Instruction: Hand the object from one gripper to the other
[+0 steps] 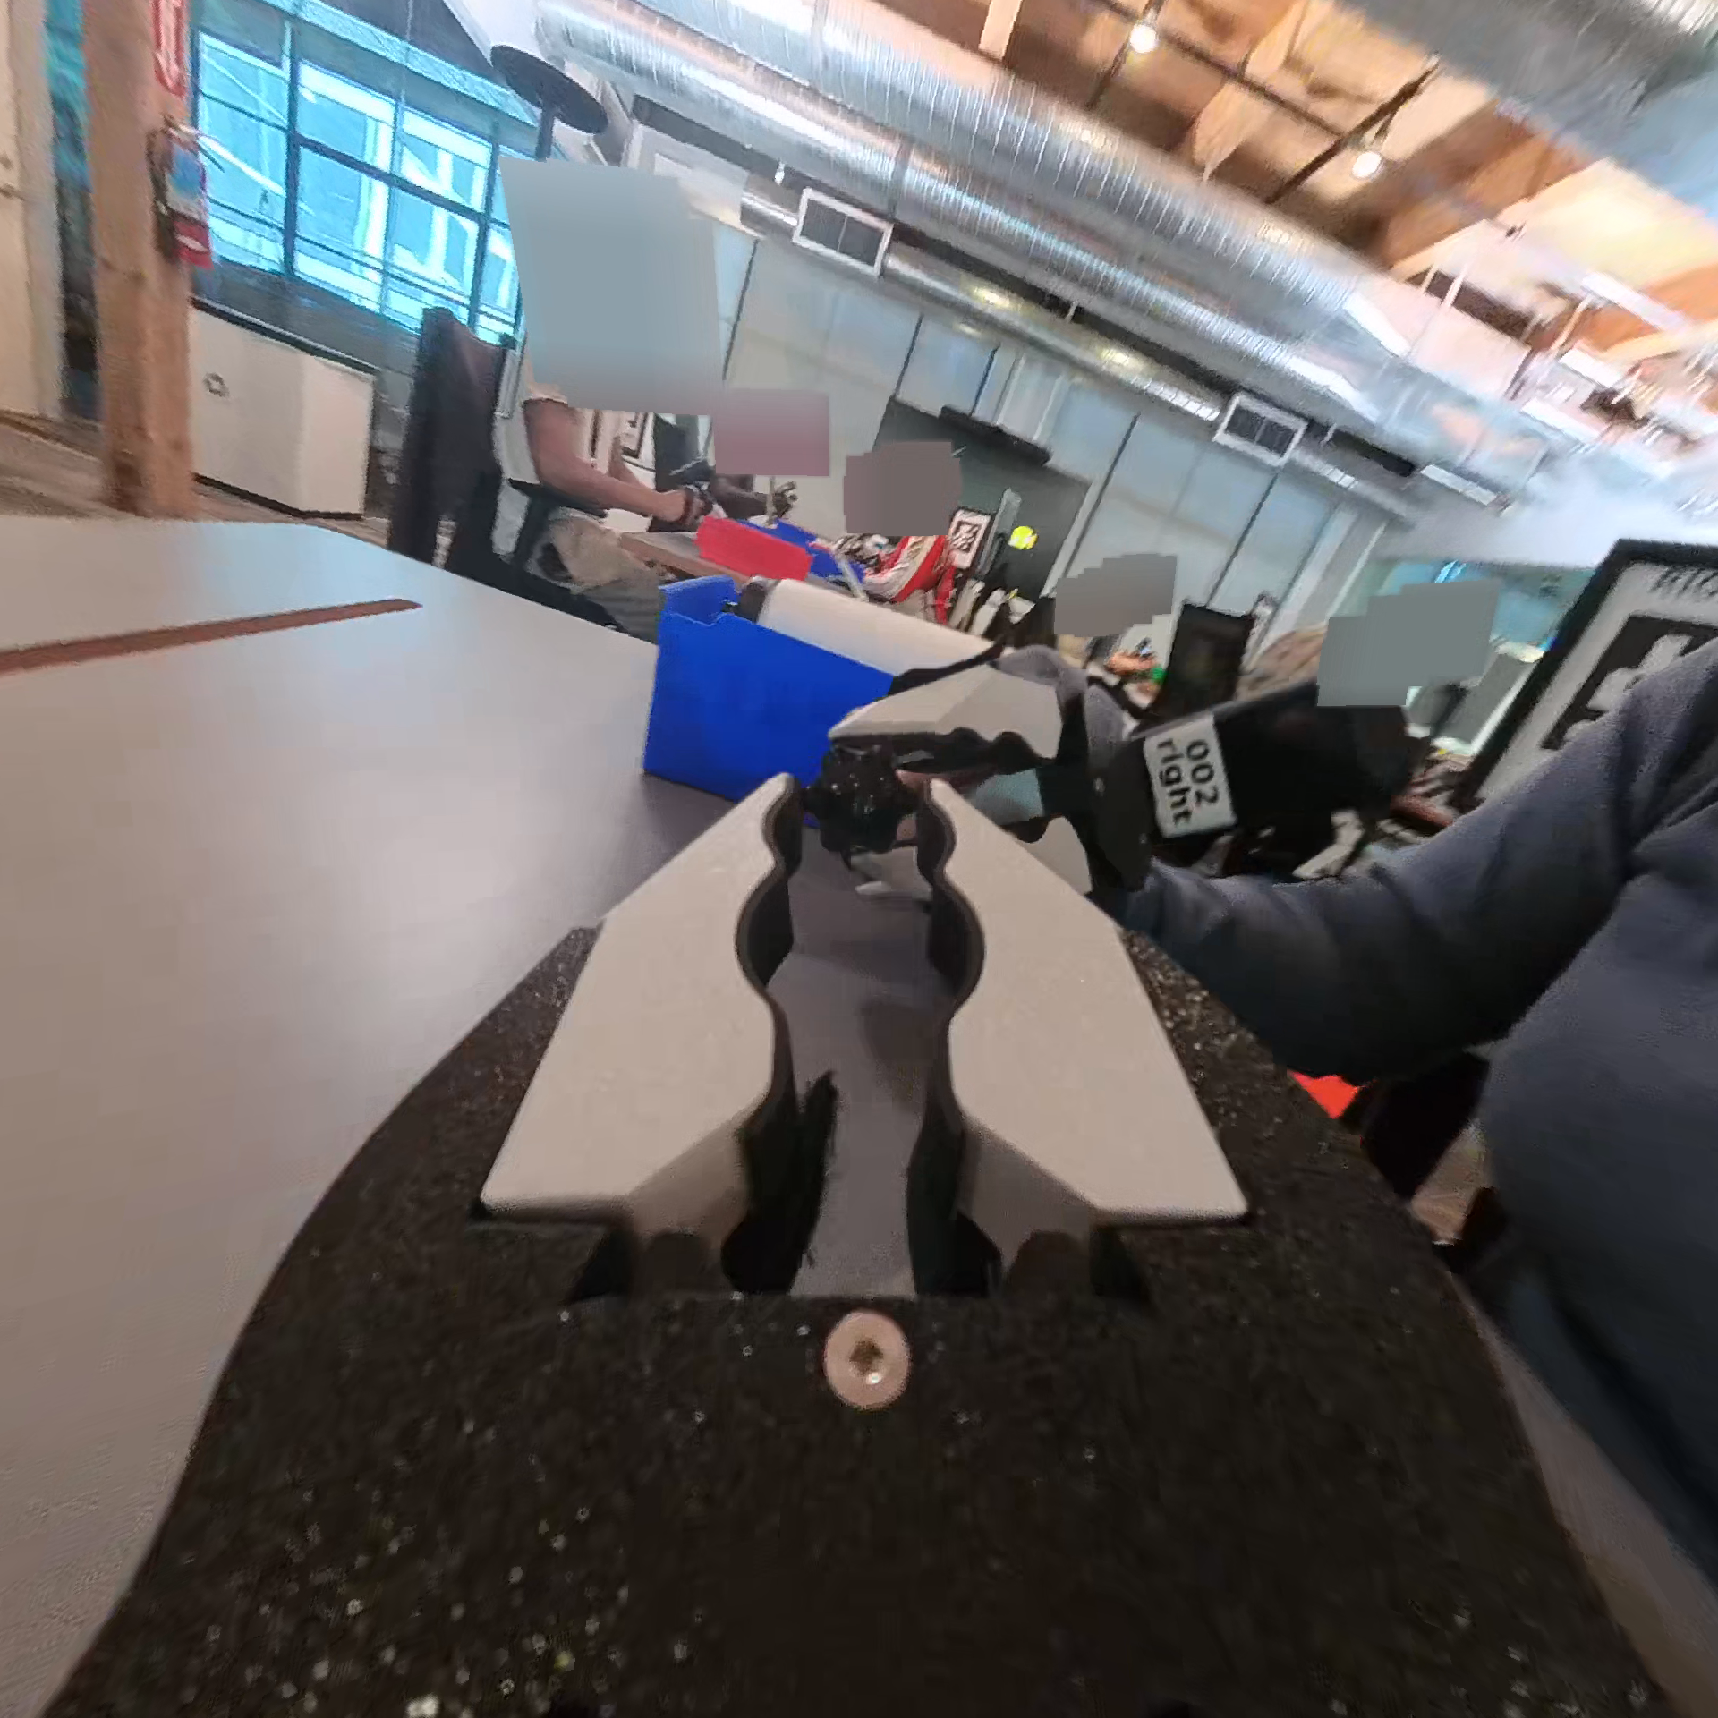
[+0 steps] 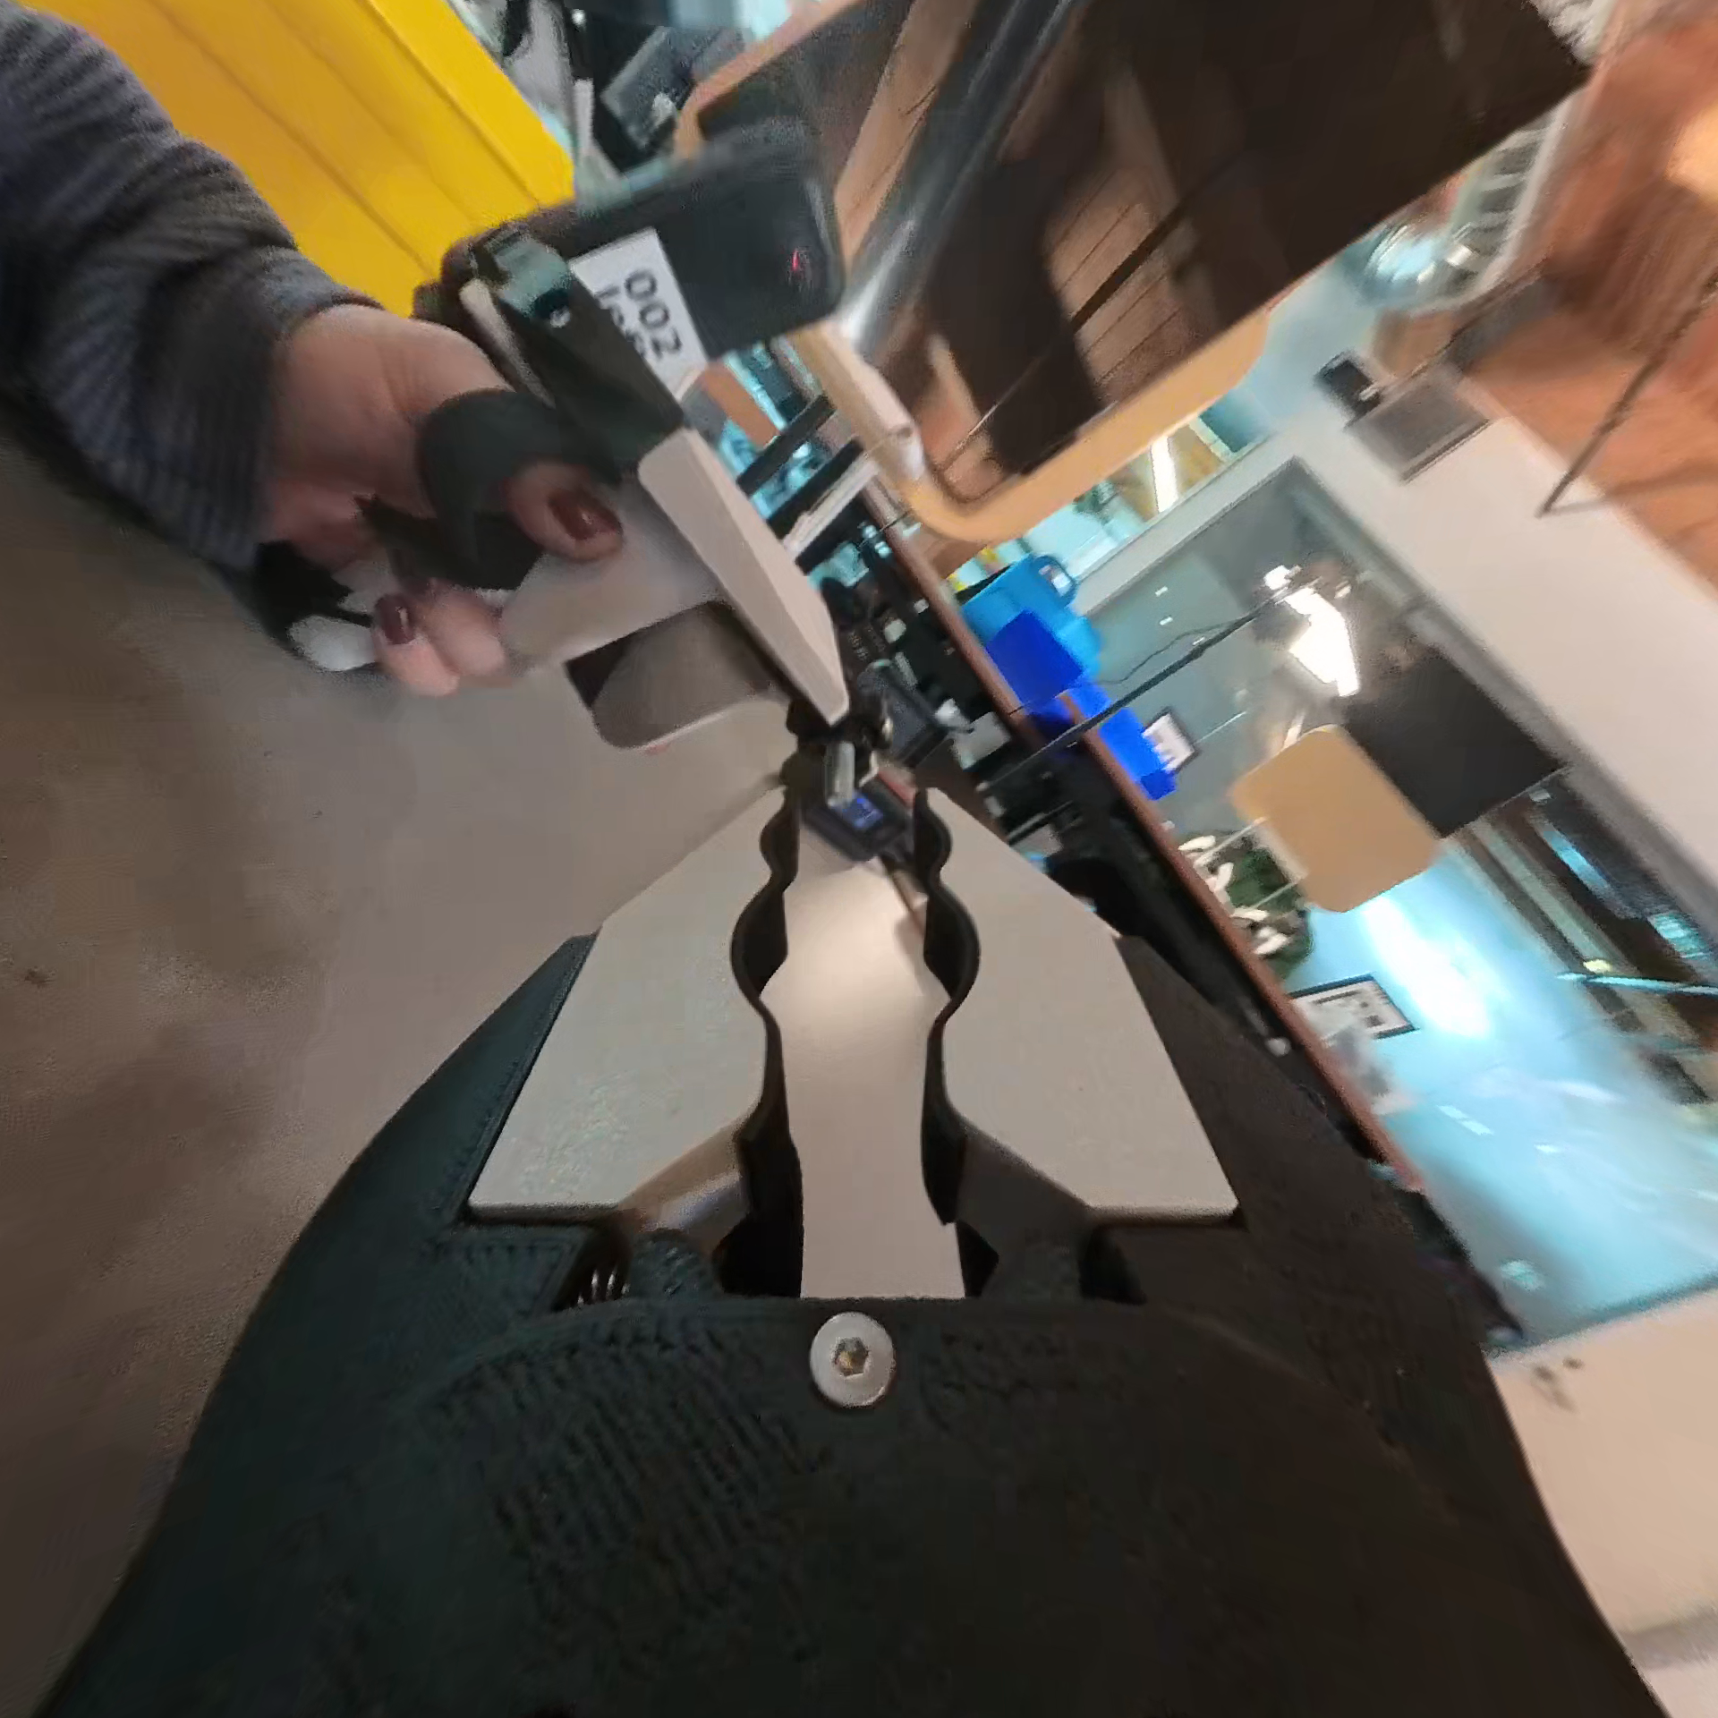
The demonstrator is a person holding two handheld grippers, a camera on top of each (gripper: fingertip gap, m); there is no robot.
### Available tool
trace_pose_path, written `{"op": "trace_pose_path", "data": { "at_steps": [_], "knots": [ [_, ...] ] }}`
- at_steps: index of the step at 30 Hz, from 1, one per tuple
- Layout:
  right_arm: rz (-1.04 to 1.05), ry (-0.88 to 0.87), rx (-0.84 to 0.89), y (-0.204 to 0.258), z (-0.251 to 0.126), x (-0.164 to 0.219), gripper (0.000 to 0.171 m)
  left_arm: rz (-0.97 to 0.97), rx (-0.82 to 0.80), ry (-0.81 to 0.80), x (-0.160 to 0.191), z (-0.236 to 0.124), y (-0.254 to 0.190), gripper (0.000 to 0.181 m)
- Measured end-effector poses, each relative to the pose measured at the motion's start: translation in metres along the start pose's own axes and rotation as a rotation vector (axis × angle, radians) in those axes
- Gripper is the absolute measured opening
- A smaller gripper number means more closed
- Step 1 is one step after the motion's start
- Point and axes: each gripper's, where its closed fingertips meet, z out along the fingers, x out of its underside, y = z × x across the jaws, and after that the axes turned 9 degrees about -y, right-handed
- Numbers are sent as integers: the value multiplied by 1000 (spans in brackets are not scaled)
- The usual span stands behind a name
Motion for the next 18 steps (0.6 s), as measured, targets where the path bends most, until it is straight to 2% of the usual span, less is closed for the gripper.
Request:
{"op": "trace_pose_path", "data": {
  "at_steps": [3,7,9,12,14,15,18],
  "knots": [
    [-74,-35,44,-1,2,-10,19,-112,61,-25,-2,1,-7,22],
    [-106,-60,51,0,4,-17,3,-213,114,-59,-7,1,-11,22],
    [-59,-60,37,0,5,-18,3,-232,123,-66,-8,0,-11,22],
    [119,-66,-10,-1,6,-20,4,-234,135,-78,-10,-1,-12,22],
    [293,-91,-53,-3,4,-22,4,-146,148,-76,-10,-2,-17,26],
    [401,-96,-95,-2,2,-21,4,-64,150,-58,-8,-3,-20,37],
    [705,-81,-231,4,-6,-15,3,413,25,101,11,-6,-10,54]
  ]
}}
